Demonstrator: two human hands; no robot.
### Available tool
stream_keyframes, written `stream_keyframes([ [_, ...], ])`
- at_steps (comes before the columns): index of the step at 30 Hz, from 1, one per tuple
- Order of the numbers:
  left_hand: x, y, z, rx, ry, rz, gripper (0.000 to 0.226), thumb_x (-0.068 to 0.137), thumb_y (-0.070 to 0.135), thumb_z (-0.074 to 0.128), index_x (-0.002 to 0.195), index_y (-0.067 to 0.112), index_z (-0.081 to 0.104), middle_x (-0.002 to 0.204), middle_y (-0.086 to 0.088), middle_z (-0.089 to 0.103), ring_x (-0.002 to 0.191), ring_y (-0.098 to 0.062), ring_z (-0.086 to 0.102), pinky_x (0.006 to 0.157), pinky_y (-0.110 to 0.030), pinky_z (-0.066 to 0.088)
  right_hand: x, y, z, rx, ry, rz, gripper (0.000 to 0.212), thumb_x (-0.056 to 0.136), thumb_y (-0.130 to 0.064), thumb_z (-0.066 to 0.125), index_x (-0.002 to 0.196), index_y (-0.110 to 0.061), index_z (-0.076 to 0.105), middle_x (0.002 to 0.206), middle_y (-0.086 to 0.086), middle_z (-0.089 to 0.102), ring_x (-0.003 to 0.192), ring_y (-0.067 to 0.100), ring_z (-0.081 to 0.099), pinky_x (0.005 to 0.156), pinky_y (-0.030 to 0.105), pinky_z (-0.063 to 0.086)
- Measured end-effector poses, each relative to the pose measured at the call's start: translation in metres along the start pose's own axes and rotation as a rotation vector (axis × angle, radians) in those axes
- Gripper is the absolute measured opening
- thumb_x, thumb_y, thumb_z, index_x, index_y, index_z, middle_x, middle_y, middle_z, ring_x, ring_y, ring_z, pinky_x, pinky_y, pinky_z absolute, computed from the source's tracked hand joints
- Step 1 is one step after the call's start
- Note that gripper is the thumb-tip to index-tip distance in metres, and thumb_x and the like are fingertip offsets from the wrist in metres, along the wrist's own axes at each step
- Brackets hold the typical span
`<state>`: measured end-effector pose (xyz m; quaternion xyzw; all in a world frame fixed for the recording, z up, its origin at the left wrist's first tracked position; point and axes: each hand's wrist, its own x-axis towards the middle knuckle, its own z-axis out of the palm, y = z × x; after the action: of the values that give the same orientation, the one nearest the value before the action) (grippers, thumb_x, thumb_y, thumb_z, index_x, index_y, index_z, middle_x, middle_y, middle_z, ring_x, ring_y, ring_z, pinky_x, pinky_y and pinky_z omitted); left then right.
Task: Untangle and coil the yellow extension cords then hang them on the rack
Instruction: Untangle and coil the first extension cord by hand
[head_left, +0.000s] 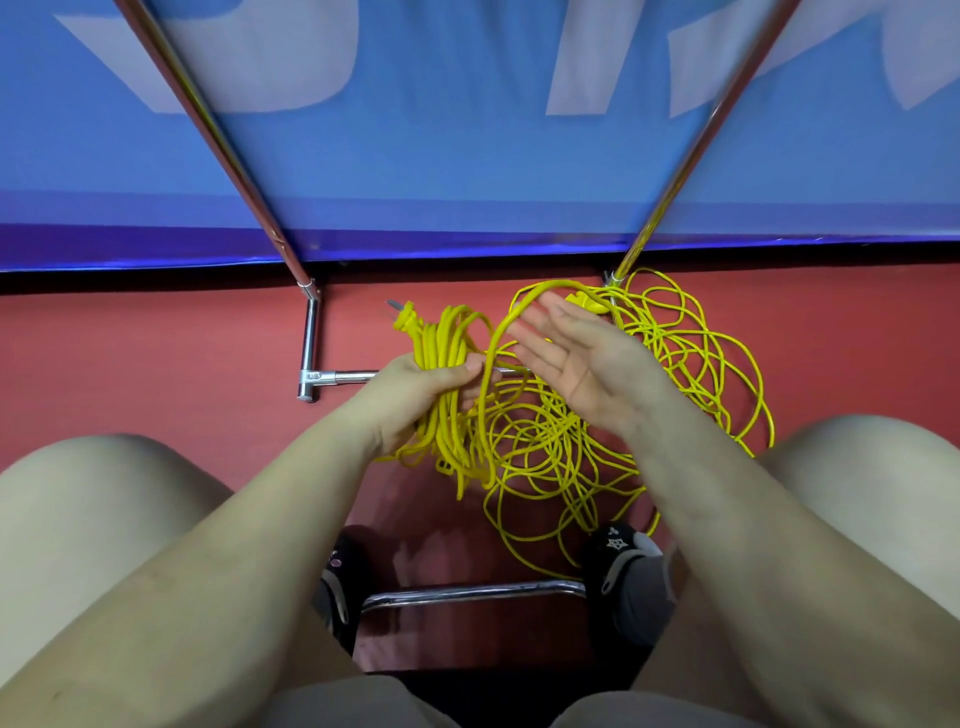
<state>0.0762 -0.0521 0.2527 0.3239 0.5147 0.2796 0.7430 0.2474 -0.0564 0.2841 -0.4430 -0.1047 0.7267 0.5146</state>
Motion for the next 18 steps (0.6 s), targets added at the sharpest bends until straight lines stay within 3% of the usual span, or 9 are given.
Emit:
stream_keyframes([
  [3,0.0,0.0,0.001,0.015,-0.024,-0.009,0.012,0.089,0.0,0.056,0.091,0.008,0.064,0.069,0.002,0.071,0.061,-0.008,0.066,0.061,-0.022,0.055,-0.002,-0.002,0.0,-0.006,-0.096,0.007,0.036,0.096,-0.003,0.038,0.132,-0.007,0.043,0.105,0.009,0.064,0.087,0.021,0.068,0.077,0.031,0.056],
  [6,-0.002,0.001,0.003,0.048,-0.02,0.006,0.017,0.088,-0.003,0.055,0.085,0.011,0.064,0.062,0.003,0.068,0.054,-0.007,0.065,0.055,-0.023,0.054,-0.001,-0.001,-0.001,-0.159,-0.145,-0.018,0.04,0.095,-0.002,0.039,0.134,-0.012,0.042,0.108,0.005,0.063,0.096,0.02,0.064,0.083,0.031,0.054],
  [10,0.0,0.003,-0.002,-0.053,0.046,0.026,0.014,0.09,-0.002,0.053,0.088,0.007,0.063,0.059,-0.002,0.067,0.051,-0.01,0.065,0.05,-0.026,0.055,0.004,0.015,-0.012,-1.041,-0.052,-0.114,0.033,0.093,-0.008,0.052,0.126,-0.012,0.051,0.107,0.008,0.062,0.091,0.018,0.059,0.078,0.022,0.046],
  [12,0.002,0.006,-0.006,-0.133,0.058,0.012,0.013,0.091,0.002,0.052,0.09,0.008,0.064,0.063,-0.004,0.068,0.053,-0.012,0.066,0.051,-0.028,0.056,0.005,0.026,-0.02,-1.423,-0.14,-0.012,0.03,0.093,-0.012,0.054,0.123,-0.011,0.055,0.106,0.006,0.062,0.094,0.018,0.059,0.079,0.022,0.045],
  [15,0.005,0.012,-0.011,-0.233,0.075,0.035,0.013,0.094,0.006,0.049,0.09,0.009,0.061,0.065,-0.002,0.066,0.056,-0.011,0.066,0.05,-0.026,0.056,0.003,0.038,-0.025,-1.664,-0.254,0.097,0.023,0.091,-0.019,0.057,0.112,-0.011,0.062,0.111,0.006,0.065,0.105,0.019,0.061,0.094,0.029,0.046],
  [18,0.006,0.017,-0.013,-0.331,0.09,0.066,0.015,0.096,0.008,0.046,0.09,0.01,0.06,0.064,0.002,0.065,0.056,-0.008,0.065,0.048,-0.022,0.053,0.002,0.035,-0.023,-1.641,-0.21,0.029,0.01,0.089,-0.021,0.06,0.097,-0.015,0.063,0.101,0.005,0.064,0.099,0.02,0.061,0.091,0.033,0.047],
])
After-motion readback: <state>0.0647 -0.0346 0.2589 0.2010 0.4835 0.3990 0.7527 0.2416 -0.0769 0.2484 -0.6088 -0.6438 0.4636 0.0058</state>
